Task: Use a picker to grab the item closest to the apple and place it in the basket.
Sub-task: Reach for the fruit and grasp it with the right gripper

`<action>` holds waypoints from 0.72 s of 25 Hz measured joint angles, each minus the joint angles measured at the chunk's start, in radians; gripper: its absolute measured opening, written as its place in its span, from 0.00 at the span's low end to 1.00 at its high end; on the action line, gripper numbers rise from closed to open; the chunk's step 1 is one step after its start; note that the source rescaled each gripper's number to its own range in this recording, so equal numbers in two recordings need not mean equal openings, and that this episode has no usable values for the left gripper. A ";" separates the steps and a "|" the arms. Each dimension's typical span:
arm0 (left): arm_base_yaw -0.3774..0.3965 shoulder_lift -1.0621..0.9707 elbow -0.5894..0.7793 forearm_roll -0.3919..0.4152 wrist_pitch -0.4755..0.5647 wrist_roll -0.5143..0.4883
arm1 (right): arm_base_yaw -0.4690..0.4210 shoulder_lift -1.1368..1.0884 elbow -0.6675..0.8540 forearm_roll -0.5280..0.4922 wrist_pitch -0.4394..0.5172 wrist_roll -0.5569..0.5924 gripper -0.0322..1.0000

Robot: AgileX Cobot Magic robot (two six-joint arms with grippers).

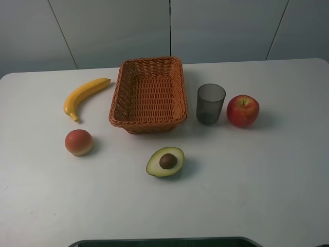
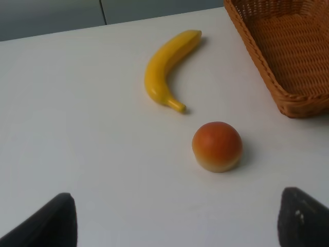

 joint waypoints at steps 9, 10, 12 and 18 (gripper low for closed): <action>0.000 0.000 0.000 0.000 0.000 0.000 | 0.216 0.400 -0.007 0.033 -0.149 0.022 1.00; 0.000 0.000 0.000 0.000 0.000 0.000 | 0.260 0.444 -0.011 0.025 -0.172 0.012 1.00; 0.000 0.000 0.000 0.000 0.000 0.000 | 0.326 0.528 -0.032 0.023 -0.217 -0.034 1.00; 0.000 0.000 0.000 0.000 0.000 0.000 | 0.464 0.822 -0.181 0.017 -0.232 -0.248 1.00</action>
